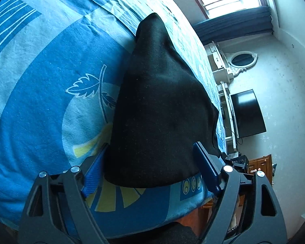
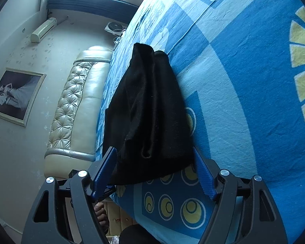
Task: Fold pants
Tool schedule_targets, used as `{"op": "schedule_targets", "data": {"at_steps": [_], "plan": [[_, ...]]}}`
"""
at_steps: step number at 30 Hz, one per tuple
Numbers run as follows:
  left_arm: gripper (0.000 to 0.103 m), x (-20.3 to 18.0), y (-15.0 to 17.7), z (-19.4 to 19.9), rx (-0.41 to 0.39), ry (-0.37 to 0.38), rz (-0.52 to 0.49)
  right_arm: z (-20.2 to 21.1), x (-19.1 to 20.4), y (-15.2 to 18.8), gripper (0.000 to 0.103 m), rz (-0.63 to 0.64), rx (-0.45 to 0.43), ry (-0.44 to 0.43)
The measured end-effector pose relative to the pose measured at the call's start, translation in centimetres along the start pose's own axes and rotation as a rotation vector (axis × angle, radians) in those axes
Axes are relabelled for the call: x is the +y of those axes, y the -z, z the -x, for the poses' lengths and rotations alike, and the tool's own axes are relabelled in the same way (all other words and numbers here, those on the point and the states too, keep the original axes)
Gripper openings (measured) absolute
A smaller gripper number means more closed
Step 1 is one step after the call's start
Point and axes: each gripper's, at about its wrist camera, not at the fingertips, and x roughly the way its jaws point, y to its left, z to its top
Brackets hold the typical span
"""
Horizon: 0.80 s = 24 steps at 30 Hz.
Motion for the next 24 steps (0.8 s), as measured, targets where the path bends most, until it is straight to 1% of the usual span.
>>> {"op": "schedule_targets", "data": {"at_steps": [2, 3, 4, 5, 6, 7, 10, 13, 15, 24], "plan": [[0.076, -0.1, 0.1, -0.1, 0.003, -0.024, -0.012, -0.6, 0.4, -0.1, 0.074, 0.010, 0.008, 0.008], [0.069, -0.1, 0.2, 0.0, 0.003, -0.043, -0.017, -0.9, 0.5, -0.2, 0.073, 0.019, 0.011, 0.017], [0.061, 0.0, 0.1, 0.1, 0.001, -0.062, -0.020, -1.1, 0.6, 0.0, 0.063, 0.029, 0.012, 0.031], [0.058, 0.1, 0.1, 0.0, 0.001, -0.073, -0.022, -1.5, 0.7, 0.0, 0.056, 0.038, 0.026, 0.047], [0.052, 0.2, 0.1, 0.0, -0.001, -0.076, -0.025, -1.8, 0.7, 0.0, 0.051, 0.041, 0.032, 0.060], [0.050, 0.1, 0.1, 0.1, 0.001, -0.086, -0.035, -1.8, 0.6, 0.0, 0.048, 0.038, 0.030, 0.058], [0.035, -0.4, 0.3, 0.5, -0.007, -0.099, -0.067, -1.4, 0.0, 0.1, 0.041, 0.013, 0.027, 0.025], [0.031, -1.6, 0.4, 0.7, -0.018, -0.131, -0.102, -1.0, 0.1, 0.2, 0.039, 0.013, 0.023, 0.014], [0.030, -2.0, 0.5, 0.8, -0.023, -0.155, -0.119, -0.8, 0.4, 0.3, 0.039, 0.015, 0.020, 0.009], [0.029, -2.5, 0.8, 1.8, -0.009, -0.192, -0.118, 0.2, 0.6, 1.7, 0.038, 0.025, 0.046, 0.008]]}}
